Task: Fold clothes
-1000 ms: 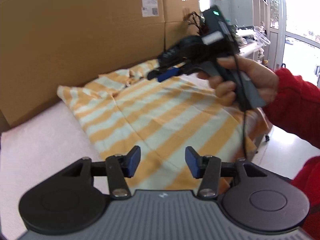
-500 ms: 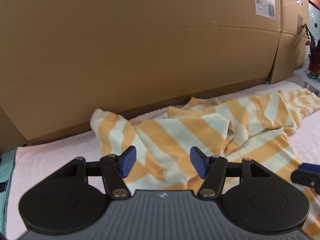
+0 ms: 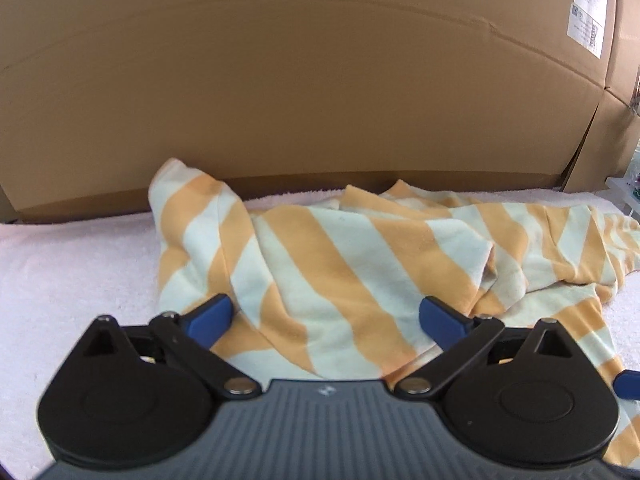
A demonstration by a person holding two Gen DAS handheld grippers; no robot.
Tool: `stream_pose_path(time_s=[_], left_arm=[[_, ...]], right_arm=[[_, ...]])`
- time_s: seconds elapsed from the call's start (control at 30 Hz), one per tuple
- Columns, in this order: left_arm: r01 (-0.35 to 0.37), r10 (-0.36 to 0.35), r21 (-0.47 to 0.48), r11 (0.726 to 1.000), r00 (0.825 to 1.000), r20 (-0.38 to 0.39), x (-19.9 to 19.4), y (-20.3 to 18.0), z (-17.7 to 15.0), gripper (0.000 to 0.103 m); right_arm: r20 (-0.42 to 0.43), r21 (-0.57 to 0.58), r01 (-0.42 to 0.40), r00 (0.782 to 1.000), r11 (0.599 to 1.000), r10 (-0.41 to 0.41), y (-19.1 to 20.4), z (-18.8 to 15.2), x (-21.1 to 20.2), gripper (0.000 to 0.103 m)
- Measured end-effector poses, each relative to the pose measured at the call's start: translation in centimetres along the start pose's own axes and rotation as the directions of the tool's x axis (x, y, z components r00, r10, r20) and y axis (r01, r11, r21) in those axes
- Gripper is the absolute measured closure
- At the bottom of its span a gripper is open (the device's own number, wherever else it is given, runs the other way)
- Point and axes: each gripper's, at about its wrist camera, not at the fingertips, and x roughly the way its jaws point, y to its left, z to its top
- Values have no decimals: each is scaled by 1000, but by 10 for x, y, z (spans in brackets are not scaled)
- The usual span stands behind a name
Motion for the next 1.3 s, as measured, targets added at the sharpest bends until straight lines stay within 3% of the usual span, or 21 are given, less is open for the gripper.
stream_pose_path(time_s=[0.17, 0.23, 0.33, 0.37, 0.4, 0.47, 0.6, 0.67, 0.7, 0.73, 0.8, 0.87, 1.0, 1.13, 1.3], left_arm=[[24, -24, -7, 1000, 1000, 4, 2, -3, 0, 3], [29, -29, -7, 1000, 1000, 6, 2, -4, 0, 3], [24, -24, -3, 1000, 1000, 12, 3, -5, 1, 4], [20, -20, 1, 1000, 1000, 15, 3, -5, 1, 5], [17, -17, 5, 1000, 1000, 18, 2, -6, 1, 8], [4, -4, 8, 1000, 1000, 22, 0, -7, 1, 13], [-26, 26, 19, 999, 999, 33, -2, -10, 1, 27], [-35, 34, 26, 999, 999, 39, -4, -11, 0, 31], [-34, 33, 25, 999, 999, 38, -3, -12, 0, 32], [-33, 32, 25, 999, 999, 37, -3, -12, 1, 32], [-31, 30, 25, 999, 999, 36, -2, -12, 1, 30], [-20, 19, 26, 999, 999, 31, 1, -10, 1, 26], [-17, 16, 21, 1000, 999, 28, 2, -9, 1, 22], [-2, 2, 6, 1000, 1000, 21, 1, -7, 1, 14], [9, -9, -4, 1000, 1000, 18, 2, -5, 1, 12]], right_arm=[[-47, -158, 86, 994, 984, -95, 27, -1, 12, 8], [-47, -164, 100, 993, 981, -109, 29, -2, 14, 9], [-1, -108, 140, 990, 984, -141, 22, -3, 10, 27], [15, -81, 149, 989, 985, -149, 18, -3, 6, 40], [32, -53, 158, 987, 986, -156, 14, -4, 3, 63], [64, 29, 171, 983, 985, -172, 2, -3, -5, 80], [84, 229, 198, 972, 953, -222, -33, 18, -10, 81], [97, 236, 247, 956, 940, -276, -41, 33, -1, 76], [97, 232, 273, 948, 933, -302, -44, 40, 4, 65], [101, 226, 292, 942, 929, -321, -48, 46, 9, 62], [107, 206, 341, 924, 917, -368, -54, 54, 20, 62], [88, 191, 362, 919, 912, -383, -61, 60, 32, 70], [100, 234, 287, 943, 929, -316, -69, 51, 32, 75], [169, 180, 264, 941, 948, -294, -60, 41, 29, 82], [221, 202, 248, 931, 947, -291, -63, 38, 19, 86]])
